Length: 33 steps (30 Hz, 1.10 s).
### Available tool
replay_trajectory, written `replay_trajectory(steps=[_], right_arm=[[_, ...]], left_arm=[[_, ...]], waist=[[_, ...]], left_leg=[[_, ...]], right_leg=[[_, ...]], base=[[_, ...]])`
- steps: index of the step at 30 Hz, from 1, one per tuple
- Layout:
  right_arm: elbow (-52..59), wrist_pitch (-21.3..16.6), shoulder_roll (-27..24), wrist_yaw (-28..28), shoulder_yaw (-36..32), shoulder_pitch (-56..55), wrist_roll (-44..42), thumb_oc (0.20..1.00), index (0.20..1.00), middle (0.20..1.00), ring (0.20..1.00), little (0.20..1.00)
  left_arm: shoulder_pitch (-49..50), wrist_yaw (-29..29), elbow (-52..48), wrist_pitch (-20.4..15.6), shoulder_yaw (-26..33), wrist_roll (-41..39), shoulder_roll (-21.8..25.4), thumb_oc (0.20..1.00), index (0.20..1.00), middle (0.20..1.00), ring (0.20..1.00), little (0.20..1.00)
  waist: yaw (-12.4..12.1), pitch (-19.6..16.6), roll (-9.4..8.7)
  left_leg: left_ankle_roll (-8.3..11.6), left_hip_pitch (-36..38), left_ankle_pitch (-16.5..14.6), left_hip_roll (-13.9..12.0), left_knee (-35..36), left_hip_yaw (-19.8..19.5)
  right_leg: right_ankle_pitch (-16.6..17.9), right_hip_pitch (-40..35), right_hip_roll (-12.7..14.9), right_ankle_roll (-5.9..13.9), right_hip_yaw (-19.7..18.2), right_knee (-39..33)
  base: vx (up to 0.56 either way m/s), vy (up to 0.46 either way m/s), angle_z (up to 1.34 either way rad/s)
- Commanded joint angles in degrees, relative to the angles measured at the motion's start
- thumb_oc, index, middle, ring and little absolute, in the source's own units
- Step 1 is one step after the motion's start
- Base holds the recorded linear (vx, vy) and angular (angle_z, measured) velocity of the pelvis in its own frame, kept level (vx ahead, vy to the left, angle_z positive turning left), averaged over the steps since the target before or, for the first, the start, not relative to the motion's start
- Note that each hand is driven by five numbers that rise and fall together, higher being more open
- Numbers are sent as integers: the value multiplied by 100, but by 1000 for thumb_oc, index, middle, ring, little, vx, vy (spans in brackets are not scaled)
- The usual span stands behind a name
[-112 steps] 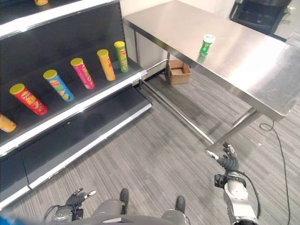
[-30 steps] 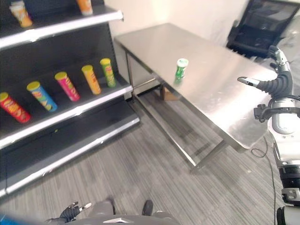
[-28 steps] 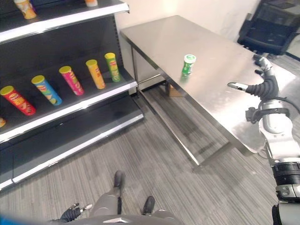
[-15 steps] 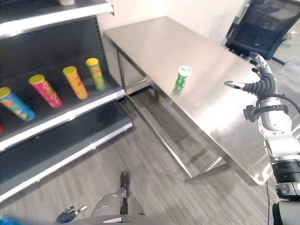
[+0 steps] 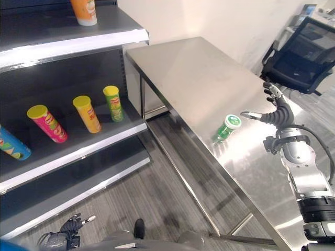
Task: Put the goods on the table back onto the shelves and tidy them up.
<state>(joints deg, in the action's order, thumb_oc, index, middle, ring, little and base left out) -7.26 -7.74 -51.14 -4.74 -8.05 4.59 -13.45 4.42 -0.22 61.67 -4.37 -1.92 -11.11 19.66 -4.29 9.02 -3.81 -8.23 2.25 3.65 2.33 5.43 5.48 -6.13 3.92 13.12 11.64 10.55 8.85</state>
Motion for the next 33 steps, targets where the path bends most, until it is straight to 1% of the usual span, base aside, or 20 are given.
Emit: replay_trajectory(steps=[1, 2, 3, 4, 6, 7, 8, 9, 14, 18, 20, 26, 33], right_arm=[[-281, -210, -397, -329, -599, 81, 68, 1000, 1000, 1000, 1000, 1000], [-76, -144, -435, -124, -796, -144, 98, 1000, 1000, 1000, 1000, 1000], [137, -127, -331, -117, -849, -270, 78, 1000, 1000, 1000, 1000, 1000], [231, -154, -198, -76, -1108, -616, 0, 1000, 1000, 1000, 1000, 1000], [238, -169, -229, 42, -1226, -775, -48, 1000, 1000, 1000, 1000, 1000], [190, -138, -321, 183, -1203, -907, -92, 1000, 1000, 1000, 1000, 1000], [186, -141, -324, 185, -1203, -906, -94, 1000, 1000, 1000, 1000, 1000], [169, -66, -433, 430, -1036, -1015, -180, 1000, 1000, 1000, 1000, 1000], [38, 42, -539, 738, -413, -840, -133, 1000, 1000, 1000, 1000, 1000], [-46, 55, -588, 837, -122, -671, -125, 1000, 1000, 1000, 1000, 1000], [-116, 40, -657, 954, 222, -468, -138, 1000, 1000, 1000, 1000, 1000], [-429, 73, -549, 1035, 828, -65, -63, 1000, 1000, 1000, 1000, 1000], [-501, 105, -532, 1144, 1263, 180, 53, 1000, 1000, 1000, 1000, 1000]], left_arm=[[2, 130, 175, 27, 67, 151, 265, 1000, 1000, 1000, 1000, 1000], [3, 58, 40, -33, -20, 161, 299, 1000, 1000, 1000, 1000, 1000], [-21, 34, 9, -46, 51, 132, 266, 1000, 1000, 1000, 1000, 1000], [-36, 24, 2, -84, 160, 125, 199, 1000, 1000, 1000, 1000, 1000], [-27, 15, 45, -106, 157, 159, 169, 1000, 1000, 1000, 1000, 1000], [-25, -3, 50, -112, 146, 147, 161, 1000, 1000, 1000, 1000, 1000], [-24, -3, 50, -112, 145, 146, 160, 1000, 1000, 1000, 1000, 1000], [-19, -15, 73, -110, 135, 131, 148, 1000, 1000, 1000, 1000, 1000], [27, -36, 82, -82, 157, 67, 138, 1000, 1000, 1000, 1000, 1000], [77, -37, 102, -82, 154, 69, 123, 1000, 1000, 1000, 1000, 1000], [83, -48, 174, -81, 135, 107, 93, 1000, 1000, 1000, 1000, 1000], [119, -72, 232, -73, 18, 147, -24, 1000, 1000, 1000, 1000, 1000], [107, -76, 204, -71, -60, 130, -101, 1000, 1000, 1000, 1000, 1000]], waist=[[130, 24, -249], [210, 7, -314], [230, -23, -383], [273, -113, -430], [297, -188, -415], [316, -218, -416], [316, -219, -414], [332, -258, -432], [287, -324, -437], [262, -347, -422], [218, -353, -385], [154, -380, -286], [112, -366, -211]], left_leg=[[1049, -138, -447, -465, -43, 344], [1068, -123, -472, -392, -51, 201], [1062, -90, -514, -349, -78, 214], [1085, -81, -519, -388, -90, 203], [1121, -103, -497, -414, -94, 179], [1158, -116, -487, -450, -95, 171], [1159, -116, -487, -452, -95, 171], [1208, -100, -485, -513, -97, 174], [1309, -18, -474, -626, -85, 189], [1346, 22, -461, -662, -68, 193], [1396, 72, -442, -702, -51, 177], [1462, 129, -419, -764, -43, 139], [1506, 120, -382, -805, -43, 89]], right_leg=[[706, 27, -238, -60, 102, -464], [751, -147, -238, 20, -16, -941], [804, -217, -230, 16, -102, -969], [906, -353, -297, 49, -163, -1173], [975, -429, -338, 30, -176, -1280], [949, -467, -388, -6, -193, -1319], [950, -469, -390, -7, -192, -1322], [891, -544, -434, -46, -165, -1361], [736, -708, -504, -134, -77, -1385], [676, -774, -521, -162, -15, -1385], [613, -854, -552, -198, 67, -1378], [534, -958, -589, -263, 185, -1383], [487, -992, -622, -299, 287, -1381]], base=[[75, -78, 34], [77, -15, 32], [143, -102, 94], [143, -109, 101], [87, -108, 58], [35, -67, -8], [56, -107, -19], [44, -90, -21], [42, -100, 1], [29, -45, 10], [63, -85, 9], [38, -51, 15], [16, -35, 9]])
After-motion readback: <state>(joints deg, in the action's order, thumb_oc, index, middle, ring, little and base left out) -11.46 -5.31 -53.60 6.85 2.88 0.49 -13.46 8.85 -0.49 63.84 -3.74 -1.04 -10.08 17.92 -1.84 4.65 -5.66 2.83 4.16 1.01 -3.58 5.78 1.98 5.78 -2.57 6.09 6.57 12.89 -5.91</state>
